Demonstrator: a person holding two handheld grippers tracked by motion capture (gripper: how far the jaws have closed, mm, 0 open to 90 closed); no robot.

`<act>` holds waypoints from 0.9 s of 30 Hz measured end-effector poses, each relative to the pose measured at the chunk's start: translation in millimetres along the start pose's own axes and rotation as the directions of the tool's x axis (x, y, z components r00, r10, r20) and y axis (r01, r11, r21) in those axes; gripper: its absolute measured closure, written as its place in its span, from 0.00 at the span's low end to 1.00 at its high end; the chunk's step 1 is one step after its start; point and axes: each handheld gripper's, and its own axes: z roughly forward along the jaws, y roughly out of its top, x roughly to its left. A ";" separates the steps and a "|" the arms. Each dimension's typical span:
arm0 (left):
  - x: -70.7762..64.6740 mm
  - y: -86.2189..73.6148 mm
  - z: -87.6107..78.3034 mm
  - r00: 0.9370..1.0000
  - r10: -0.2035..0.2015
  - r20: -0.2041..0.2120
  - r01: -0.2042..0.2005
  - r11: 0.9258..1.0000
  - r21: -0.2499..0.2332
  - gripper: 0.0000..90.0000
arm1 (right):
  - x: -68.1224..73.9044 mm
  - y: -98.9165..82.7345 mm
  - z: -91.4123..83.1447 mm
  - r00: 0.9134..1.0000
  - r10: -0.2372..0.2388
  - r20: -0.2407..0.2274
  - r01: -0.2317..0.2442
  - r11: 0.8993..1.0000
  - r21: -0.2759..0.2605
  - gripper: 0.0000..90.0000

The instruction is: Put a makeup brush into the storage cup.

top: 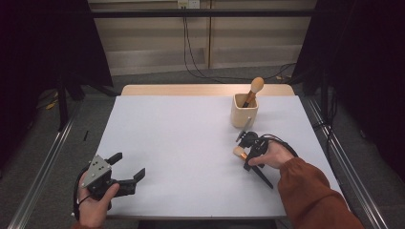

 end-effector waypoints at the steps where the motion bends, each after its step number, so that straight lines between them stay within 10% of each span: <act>1: 0.2 0.0 -0.2 1.000 -0.001 0.002 0.001 1.000 0.000 0.04 | 0.2 0.7 -0.2 1.000 0.005 -0.001 -0.005 1.000 0.008 0.49; 14: -0.4 0.0 0.1 1.000 0.000 0.001 0.000 1.000 0.004 0.04 | -6.3 0.6 -3.1 0.999 0.028 -0.022 -0.028 0.999 0.025 0.82; 27: 0.6 -0.2 -0.1 1.000 -0.006 -0.001 0.006 1.000 0.004 0.04 | -4.8 -3.4 -4.6 1.000 0.000 -0.011 0.000 1.000 0.001 0.83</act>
